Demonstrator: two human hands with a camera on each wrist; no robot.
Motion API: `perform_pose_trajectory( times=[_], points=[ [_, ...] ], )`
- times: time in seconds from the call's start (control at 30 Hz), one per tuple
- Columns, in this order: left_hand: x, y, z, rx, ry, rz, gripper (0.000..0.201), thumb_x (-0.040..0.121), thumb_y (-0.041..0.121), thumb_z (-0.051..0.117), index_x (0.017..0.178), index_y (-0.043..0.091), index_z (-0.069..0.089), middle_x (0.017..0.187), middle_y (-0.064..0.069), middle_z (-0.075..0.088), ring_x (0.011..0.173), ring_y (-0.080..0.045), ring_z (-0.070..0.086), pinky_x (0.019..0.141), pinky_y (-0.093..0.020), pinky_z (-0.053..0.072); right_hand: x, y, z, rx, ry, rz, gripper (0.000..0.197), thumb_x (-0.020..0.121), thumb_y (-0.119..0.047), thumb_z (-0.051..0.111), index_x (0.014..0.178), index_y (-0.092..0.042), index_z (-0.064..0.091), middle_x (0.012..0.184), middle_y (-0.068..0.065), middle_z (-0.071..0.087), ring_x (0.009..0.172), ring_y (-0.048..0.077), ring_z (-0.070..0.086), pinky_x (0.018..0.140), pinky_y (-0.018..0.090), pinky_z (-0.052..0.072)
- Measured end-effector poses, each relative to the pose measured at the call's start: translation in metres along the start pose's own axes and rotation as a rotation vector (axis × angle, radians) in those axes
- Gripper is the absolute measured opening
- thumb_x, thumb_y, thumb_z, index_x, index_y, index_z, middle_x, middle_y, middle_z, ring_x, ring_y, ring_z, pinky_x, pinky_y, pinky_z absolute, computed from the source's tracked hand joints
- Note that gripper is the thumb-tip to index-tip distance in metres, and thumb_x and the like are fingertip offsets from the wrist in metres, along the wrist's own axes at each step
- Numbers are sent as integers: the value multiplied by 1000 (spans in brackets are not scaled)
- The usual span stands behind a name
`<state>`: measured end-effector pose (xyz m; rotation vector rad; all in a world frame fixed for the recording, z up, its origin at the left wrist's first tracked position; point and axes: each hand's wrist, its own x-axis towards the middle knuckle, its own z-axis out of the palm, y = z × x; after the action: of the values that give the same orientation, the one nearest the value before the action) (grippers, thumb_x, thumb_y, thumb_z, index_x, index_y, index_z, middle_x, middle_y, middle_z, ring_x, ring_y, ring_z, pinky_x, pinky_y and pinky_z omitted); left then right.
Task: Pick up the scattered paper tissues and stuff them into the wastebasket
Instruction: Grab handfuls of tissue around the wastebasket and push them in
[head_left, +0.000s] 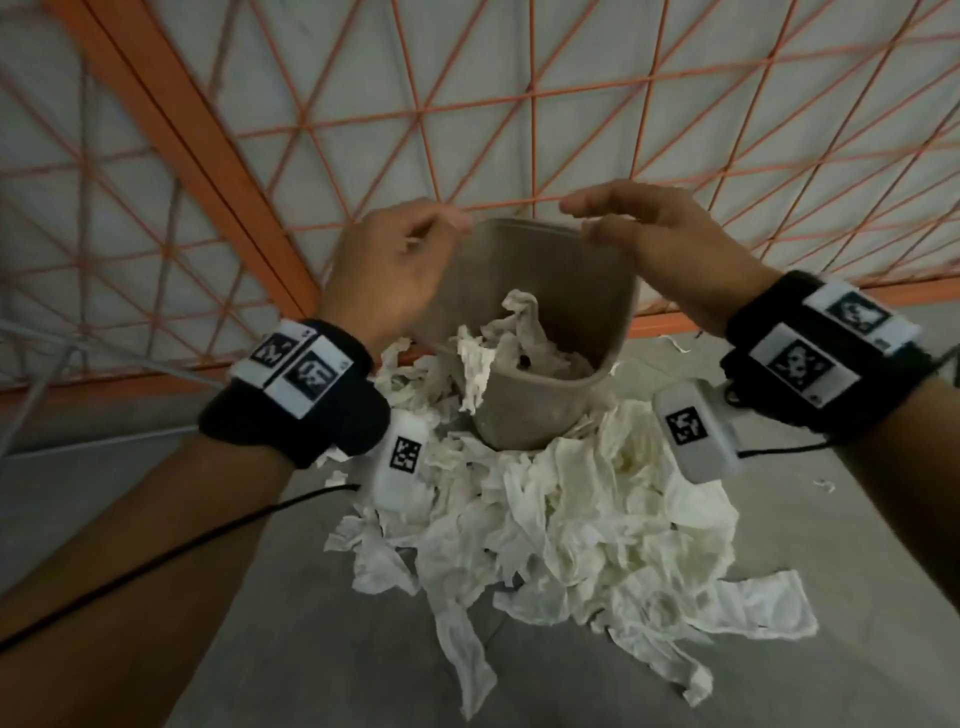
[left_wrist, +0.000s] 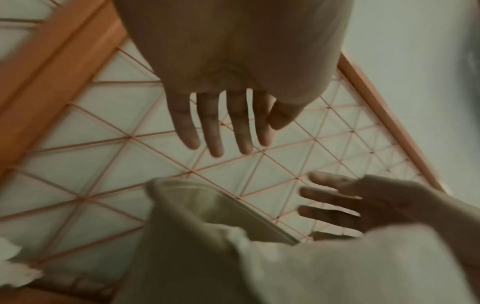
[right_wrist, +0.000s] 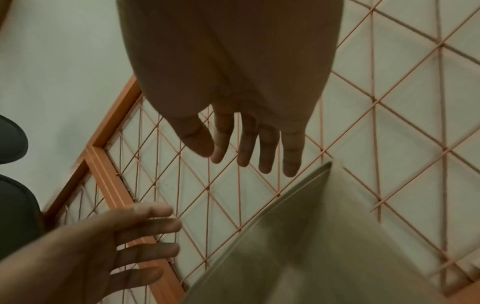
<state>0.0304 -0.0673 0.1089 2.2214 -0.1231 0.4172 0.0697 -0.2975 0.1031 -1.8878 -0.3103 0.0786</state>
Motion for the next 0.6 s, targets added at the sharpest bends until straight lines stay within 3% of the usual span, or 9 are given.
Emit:
perform_pose_trajectory(
  times=[0.1, 0.17, 0.23, 0.3, 0.37, 0.43, 0.5, 0.6],
  points=[
    [-4, -49, -3, 10, 225, -76, 19, 91, 25, 53, 97, 19, 70, 98, 5, 72, 93, -11, 66, 88, -30, 54, -16, 25, -13, 9, 154, 16, 24, 86, -14, 54, 89, -32, 69, 97, -5, 68, 84, 9, 61, 76, 32, 52],
    [-10, -91, 5, 92, 254, -224, 17, 89, 22, 53, 99, 19, 66, 101, 2, 69, 92, -15, 63, 87, -33, 54, -33, 45, -18, -18, 203, 117, 23, 88, -12, 53, 88, -30, 67, 92, 1, 65, 78, 13, 57, 67, 31, 49],
    [-19, -140, 19, 236, 145, -371, 20, 85, 20, 55, 103, 19, 63, 111, -6, 66, 97, -23, 63, 87, -38, 53, -47, 68, -21, -95, 166, 255, 21, 90, -11, 52, 91, -28, 66, 96, 7, 63, 80, 20, 54, 65, 29, 45],
    [-31, -178, 39, 400, -97, -448, 29, 84, 20, 59, 112, 15, 63, 130, -13, 56, 112, -32, 59, 93, -38, 50, -59, 93, -19, -244, -27, 429, 16, 93, -20, 55, 104, -25, 65, 109, 3, 63, 90, 22, 56, 74, 33, 45],
    [-44, -203, 56, 465, -320, -548, 47, 83, 22, 64, 129, 16, 53, 149, -12, 36, 125, -32, 50, 101, -36, 44, -69, 115, -11, -420, -224, 575, 37, 87, -37, 64, 123, -30, 58, 125, -2, 56, 106, 22, 56, 88, 36, 44],
    [-55, -216, 72, 483, -442, -590, 68, 83, 23, 67, 144, 19, 36, 156, -10, 23, 132, -32, 44, 105, -39, 41, -76, 127, -4, -567, -306, 601, 68, 72, -54, 71, 133, -36, 48, 138, 0, 47, 121, 25, 51, 100, 40, 42],
    [-62, -224, 85, 509, -469, -549, 71, 84, 25, 66, 146, 23, 31, 151, -11, 35, 131, -33, 46, 105, -41, 41, -79, 136, 4, -629, -332, 578, 83, 65, -58, 74, 138, -38, 41, 141, 6, 44, 125, 28, 48, 103, 41, 41],
    [-67, -225, 92, 566, -497, -459, 43, 90, 19, 56, 132, 15, 52, 133, -16, 58, 121, -36, 55, 100, -38, 43, -82, 146, 13, -712, -327, 525, 78, 72, -44, 77, 140, -31, 42, 133, 9, 53, 120, 29, 51, 96, 35, 39]
  ],
)
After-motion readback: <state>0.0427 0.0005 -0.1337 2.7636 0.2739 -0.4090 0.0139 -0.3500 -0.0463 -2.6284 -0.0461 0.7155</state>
